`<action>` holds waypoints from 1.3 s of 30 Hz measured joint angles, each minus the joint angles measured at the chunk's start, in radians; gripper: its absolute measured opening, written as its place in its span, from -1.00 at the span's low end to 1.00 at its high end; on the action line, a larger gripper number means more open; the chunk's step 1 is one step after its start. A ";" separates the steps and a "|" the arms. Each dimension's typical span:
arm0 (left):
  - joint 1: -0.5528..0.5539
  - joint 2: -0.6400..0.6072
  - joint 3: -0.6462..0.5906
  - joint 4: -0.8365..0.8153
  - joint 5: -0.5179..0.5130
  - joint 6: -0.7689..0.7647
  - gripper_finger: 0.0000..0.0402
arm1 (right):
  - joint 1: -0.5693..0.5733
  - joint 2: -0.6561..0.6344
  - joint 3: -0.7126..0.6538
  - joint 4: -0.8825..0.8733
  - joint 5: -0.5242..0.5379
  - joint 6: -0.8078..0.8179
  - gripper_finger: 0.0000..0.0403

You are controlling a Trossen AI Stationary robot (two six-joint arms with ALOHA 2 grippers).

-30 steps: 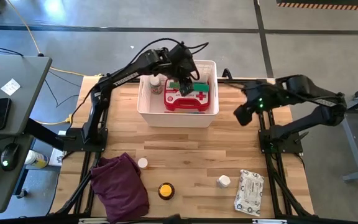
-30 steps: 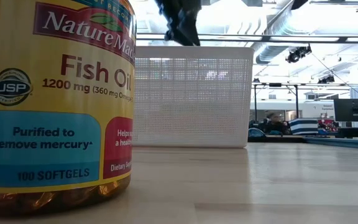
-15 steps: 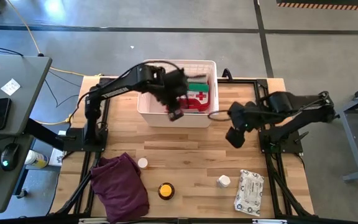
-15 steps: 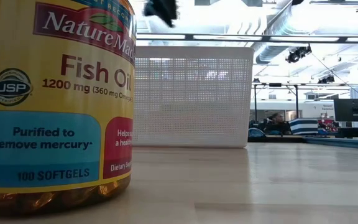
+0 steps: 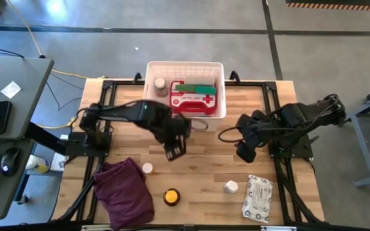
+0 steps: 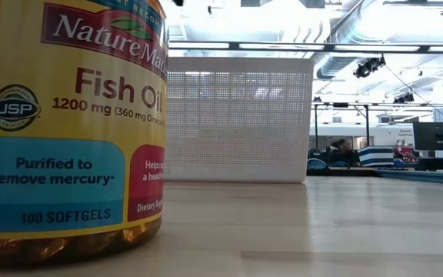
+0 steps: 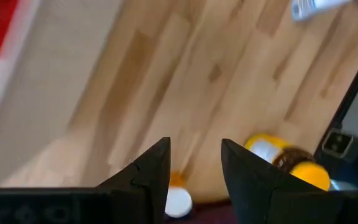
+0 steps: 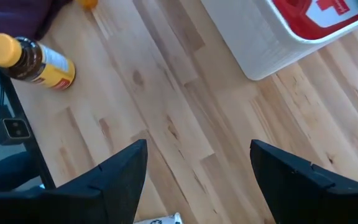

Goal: Pick & place medical supplies in basket/bin
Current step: Put the orange pill bottle into the white bin

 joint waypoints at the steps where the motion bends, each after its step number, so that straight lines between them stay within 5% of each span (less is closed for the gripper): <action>1: -0.016 -0.001 -0.016 -0.001 0.001 -0.012 -0.13 | 0.008 0.000 0.000 0.000 0.001 0.002 0.36; 10: -0.121 -0.034 -0.208 0.002 0.026 -0.048 -0.13 | 0.063 0.000 0.000 0.000 0.066 0.031 0.36; 18: -0.170 -0.168 -0.647 0.055 0.049 -0.127 -0.13 | 0.075 0.000 0.000 0.007 0.121 0.057 0.36; 24: -0.172 -0.285 -0.824 0.335 0.066 -0.180 -0.16 | 0.072 -0.001 0.000 0.008 0.134 0.045 0.36; 35: -0.257 -0.311 -0.996 0.460 0.080 -0.199 -0.88 | 0.072 -0.001 0.000 0.003 0.130 0.046 0.36; 39: -0.254 -0.311 -1.053 0.498 0.060 -0.215 -0.85 | 0.072 -0.001 0.000 0.005 0.137 0.048 0.36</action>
